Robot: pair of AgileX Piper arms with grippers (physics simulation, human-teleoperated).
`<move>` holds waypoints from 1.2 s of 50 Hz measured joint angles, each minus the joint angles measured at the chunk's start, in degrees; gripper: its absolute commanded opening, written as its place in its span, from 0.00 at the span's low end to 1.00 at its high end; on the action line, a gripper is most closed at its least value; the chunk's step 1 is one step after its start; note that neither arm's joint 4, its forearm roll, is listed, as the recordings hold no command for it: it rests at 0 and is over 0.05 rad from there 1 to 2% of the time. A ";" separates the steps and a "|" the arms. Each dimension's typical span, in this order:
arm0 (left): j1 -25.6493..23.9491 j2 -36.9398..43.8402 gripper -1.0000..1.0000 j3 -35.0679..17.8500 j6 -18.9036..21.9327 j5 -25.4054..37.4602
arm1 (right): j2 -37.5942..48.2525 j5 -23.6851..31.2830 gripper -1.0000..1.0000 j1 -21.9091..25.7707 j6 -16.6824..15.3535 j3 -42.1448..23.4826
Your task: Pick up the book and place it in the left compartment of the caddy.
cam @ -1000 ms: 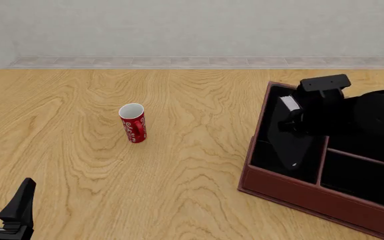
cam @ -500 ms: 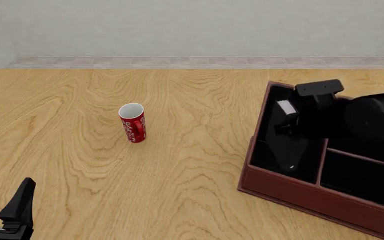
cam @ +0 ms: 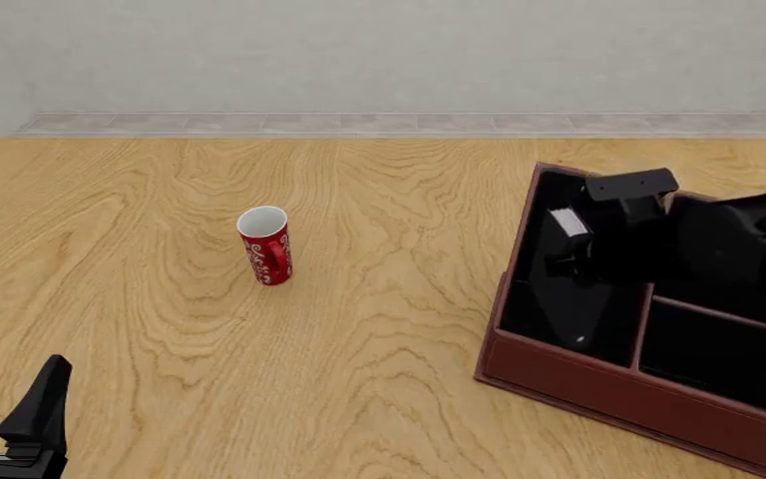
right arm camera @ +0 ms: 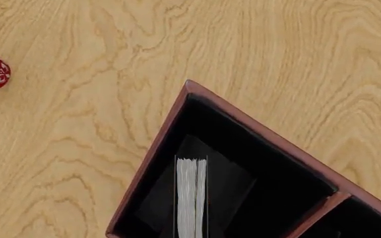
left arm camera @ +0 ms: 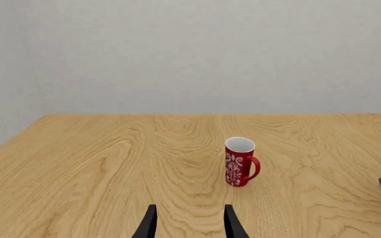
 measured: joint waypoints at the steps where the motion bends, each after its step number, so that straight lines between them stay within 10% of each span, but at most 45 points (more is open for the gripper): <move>1: 0.00 0.00 1.00 0.00 0.00 0.00 | 0.04 -0.05 0.00 -0.01 -0.01 0.04; 29: 0.00 0.00 1.00 0.00 0.00 0.00 | 1.57 -1.39 0.00 0.17 0.35 1.14; 30: 0.00 0.00 1.00 0.00 0.00 0.00 | 1.60 -1.38 1.00 0.17 0.34 1.15; 60: 0.00 0.00 1.00 0.00 0.00 0.00 | 0.66 -0.66 1.00 0.05 1.01 0.90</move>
